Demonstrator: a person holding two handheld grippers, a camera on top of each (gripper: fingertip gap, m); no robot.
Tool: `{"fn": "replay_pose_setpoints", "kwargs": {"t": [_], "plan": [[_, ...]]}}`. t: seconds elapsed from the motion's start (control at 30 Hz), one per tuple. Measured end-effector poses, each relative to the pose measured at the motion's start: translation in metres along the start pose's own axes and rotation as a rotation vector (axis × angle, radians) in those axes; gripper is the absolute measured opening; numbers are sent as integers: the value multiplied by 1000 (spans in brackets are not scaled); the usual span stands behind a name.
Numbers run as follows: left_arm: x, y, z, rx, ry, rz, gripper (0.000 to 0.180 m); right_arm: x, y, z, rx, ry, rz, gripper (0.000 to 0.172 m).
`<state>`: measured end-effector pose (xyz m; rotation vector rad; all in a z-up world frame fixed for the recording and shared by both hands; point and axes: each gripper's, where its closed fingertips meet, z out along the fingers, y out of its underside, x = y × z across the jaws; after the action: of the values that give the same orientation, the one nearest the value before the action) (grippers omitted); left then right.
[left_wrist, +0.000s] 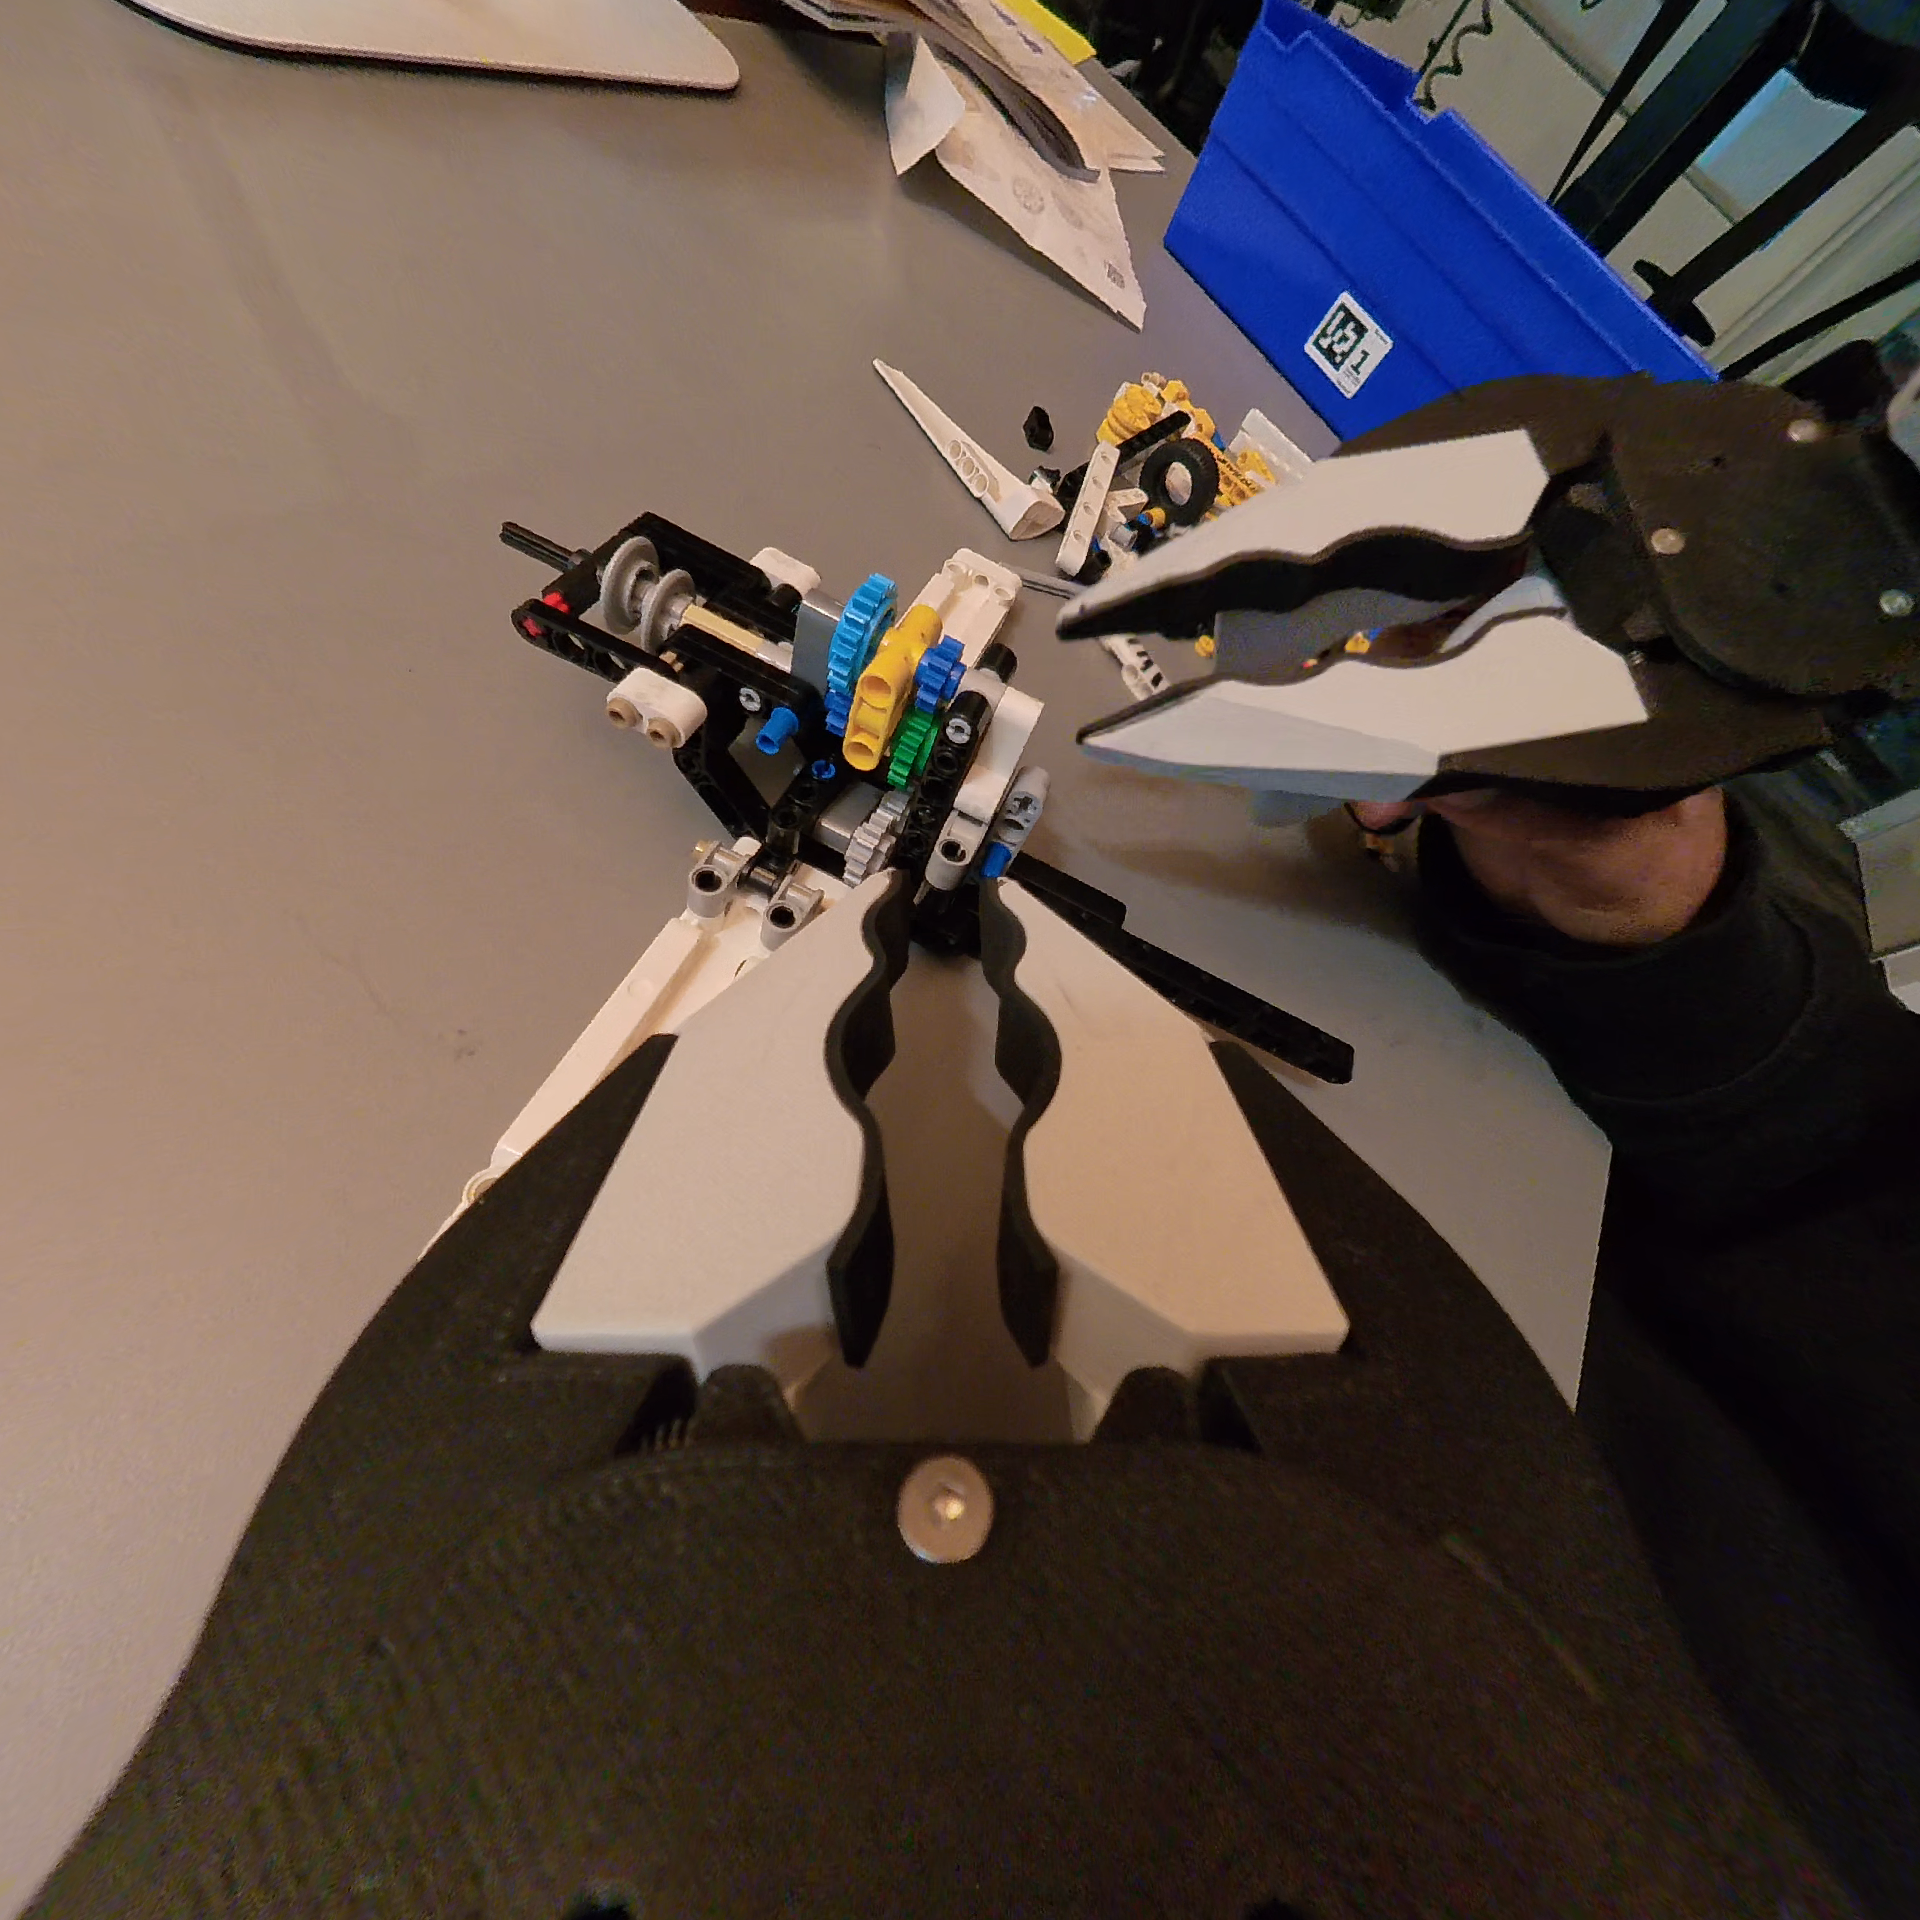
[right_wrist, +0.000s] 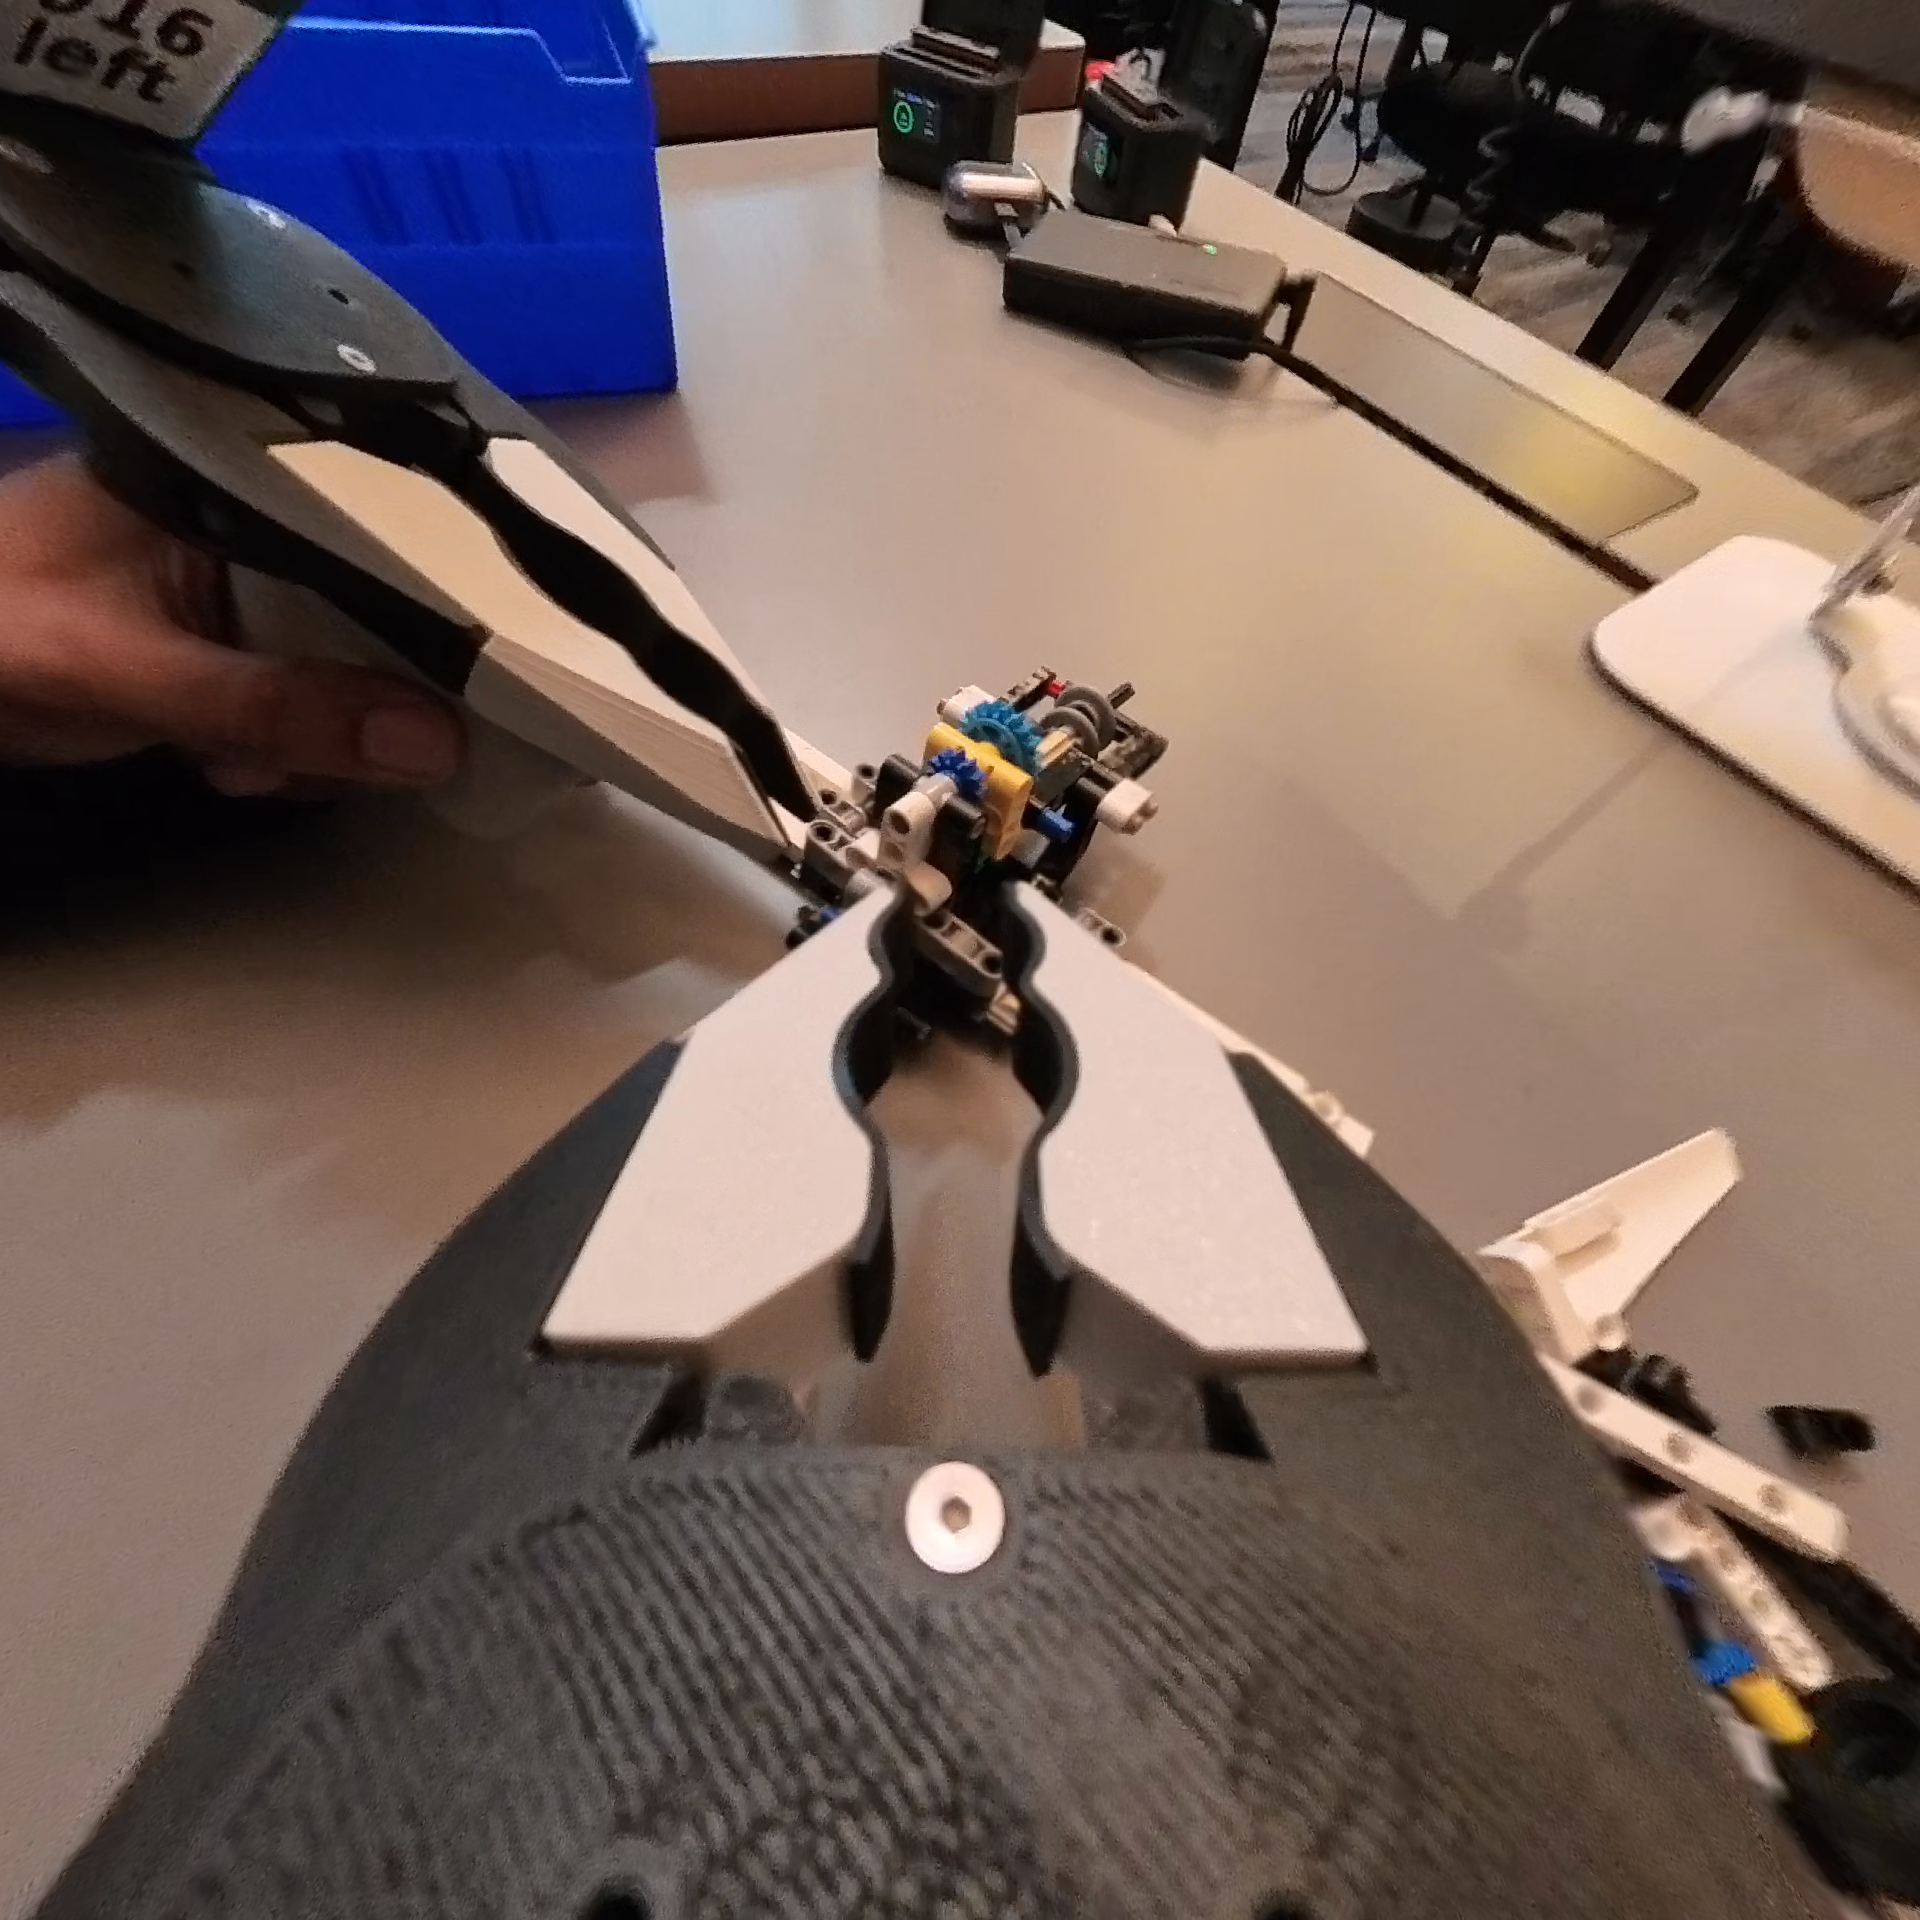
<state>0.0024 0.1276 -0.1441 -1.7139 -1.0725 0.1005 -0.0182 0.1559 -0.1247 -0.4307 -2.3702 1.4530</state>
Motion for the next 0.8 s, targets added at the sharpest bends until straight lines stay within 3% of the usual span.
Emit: {"fn": "replay_pose_setpoints", "kwargs": {"t": [0.2,0.4,0.57,0.73,0.8], "plan": [[-1,-11,-8,84,-36,49,5,4,3,0,-37,74,-229,31],[-9,-36,-31,260,-172,164,6,-6,-15,5,73,-101,33,35],[-11,-39,-35,288,-173,152,9,-6,3,29,-124,-144,167,45],[-9,-44,-42,331,-174,164,10,-9,7,34,-209,-156,223,33],[-9,-47,-46,356,-176,165,11,-5,-1,34,-174,-140,215,27]]}}
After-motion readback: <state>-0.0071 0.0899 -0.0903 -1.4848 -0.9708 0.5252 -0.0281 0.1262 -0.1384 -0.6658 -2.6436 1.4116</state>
